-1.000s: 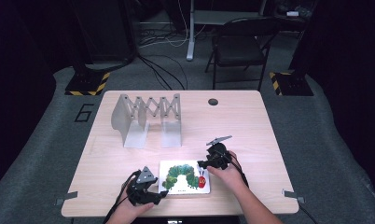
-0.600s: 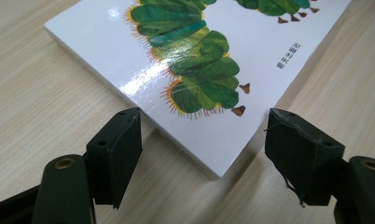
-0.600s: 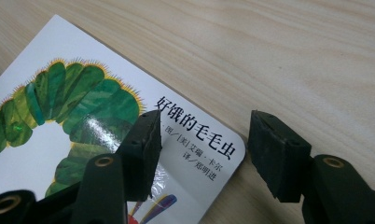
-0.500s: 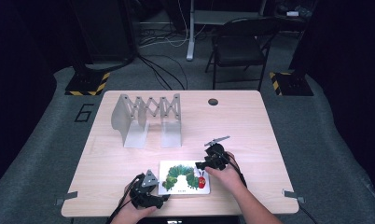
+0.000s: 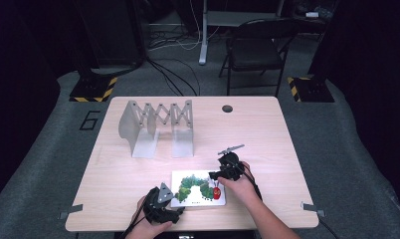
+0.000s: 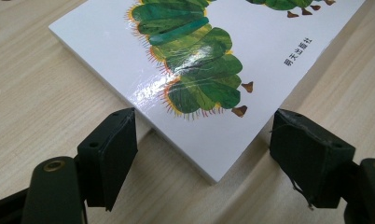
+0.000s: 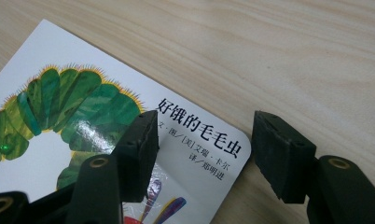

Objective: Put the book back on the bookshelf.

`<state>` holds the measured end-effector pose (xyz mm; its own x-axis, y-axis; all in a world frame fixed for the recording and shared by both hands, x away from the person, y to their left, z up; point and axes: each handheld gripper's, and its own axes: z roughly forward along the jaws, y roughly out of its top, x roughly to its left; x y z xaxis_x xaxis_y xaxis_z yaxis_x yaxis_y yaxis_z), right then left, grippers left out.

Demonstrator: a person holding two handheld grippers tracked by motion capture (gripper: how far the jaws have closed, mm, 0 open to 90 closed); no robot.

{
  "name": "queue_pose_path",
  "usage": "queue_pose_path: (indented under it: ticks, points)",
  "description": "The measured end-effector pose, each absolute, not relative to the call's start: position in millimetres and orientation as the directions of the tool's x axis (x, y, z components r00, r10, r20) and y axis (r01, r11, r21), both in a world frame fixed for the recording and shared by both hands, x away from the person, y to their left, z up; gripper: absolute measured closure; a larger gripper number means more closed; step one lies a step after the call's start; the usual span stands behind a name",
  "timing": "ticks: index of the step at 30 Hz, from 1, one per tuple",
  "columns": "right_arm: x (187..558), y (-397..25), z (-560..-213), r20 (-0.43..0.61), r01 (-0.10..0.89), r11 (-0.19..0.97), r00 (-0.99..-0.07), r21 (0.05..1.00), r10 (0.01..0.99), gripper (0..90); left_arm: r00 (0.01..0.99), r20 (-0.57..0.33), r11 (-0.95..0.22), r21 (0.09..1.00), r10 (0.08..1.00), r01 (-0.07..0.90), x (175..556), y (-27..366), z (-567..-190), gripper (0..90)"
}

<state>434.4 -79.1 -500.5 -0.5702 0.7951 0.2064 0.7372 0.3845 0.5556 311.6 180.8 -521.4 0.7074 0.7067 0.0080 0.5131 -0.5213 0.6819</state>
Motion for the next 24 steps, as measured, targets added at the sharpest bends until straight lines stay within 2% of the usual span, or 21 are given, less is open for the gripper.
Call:
queue_pose_path:
  ticks: [6, 19, 24]
  points:
    - [439, -82, -501, 0.214, 0.742, 0.366, -0.557, 0.562, 0.802, 40.2, 0.706, 0.015, -0.525, 0.680, 0.709, 0.512, 317, 177, -521, 22.9]
    - [443, -87, -500, 0.243, 0.767, 0.336, -0.529, 0.547, 0.813, 41.5, 0.716, 0.011, -0.525, 0.688, 0.698, 0.502, 321, 173, -524, 14.1]
    - [443, -92, -498, 0.277, 0.778, 0.313, -0.519, 0.545, 0.808, 42.6, 0.717, 0.013, -0.524, 0.693, 0.696, 0.496, 322, 173, -525, 13.8]
